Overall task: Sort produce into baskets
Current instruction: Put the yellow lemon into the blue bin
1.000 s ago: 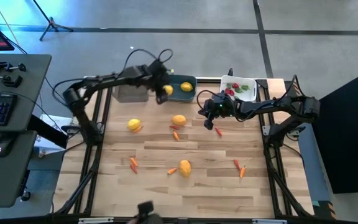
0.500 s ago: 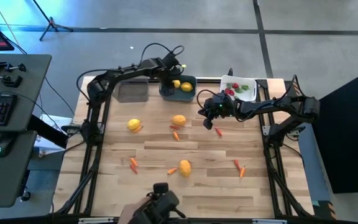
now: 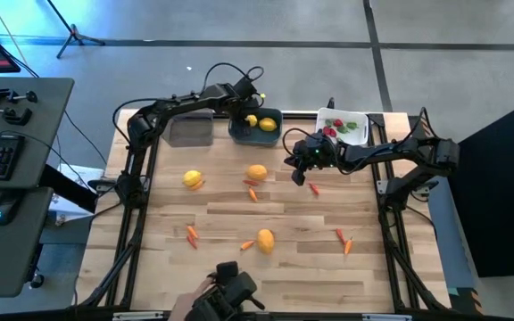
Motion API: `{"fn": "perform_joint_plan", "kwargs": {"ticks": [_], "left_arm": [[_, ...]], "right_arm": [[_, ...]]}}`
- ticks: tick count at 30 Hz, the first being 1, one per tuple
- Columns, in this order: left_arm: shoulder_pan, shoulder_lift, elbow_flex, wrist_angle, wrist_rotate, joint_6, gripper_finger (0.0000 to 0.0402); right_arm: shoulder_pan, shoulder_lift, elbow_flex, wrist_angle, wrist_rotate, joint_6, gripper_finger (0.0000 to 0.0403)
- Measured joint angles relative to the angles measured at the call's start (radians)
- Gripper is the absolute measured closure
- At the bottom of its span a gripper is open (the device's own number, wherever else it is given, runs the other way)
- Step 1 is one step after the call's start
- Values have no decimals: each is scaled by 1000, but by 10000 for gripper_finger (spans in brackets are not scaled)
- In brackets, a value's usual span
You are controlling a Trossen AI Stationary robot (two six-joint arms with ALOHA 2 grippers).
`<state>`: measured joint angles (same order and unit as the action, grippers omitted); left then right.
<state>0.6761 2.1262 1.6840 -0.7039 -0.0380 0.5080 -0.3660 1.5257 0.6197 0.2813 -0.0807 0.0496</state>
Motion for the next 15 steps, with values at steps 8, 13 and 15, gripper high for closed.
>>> {"fn": "perform_joint_plan", "kwargs": {"ticks": [8,13,15], "left_arm": [[14,0,-1,-26,15,-16,152],[25,-18,-2,-7,71,-26,202],[25,-33,-2,22,101,-28,234]], "right_arm": [[0,0,0,0,-4,48,396],[0,0,0,0,-6,32,396],[0,0,0,0,-6,37,396]]}}
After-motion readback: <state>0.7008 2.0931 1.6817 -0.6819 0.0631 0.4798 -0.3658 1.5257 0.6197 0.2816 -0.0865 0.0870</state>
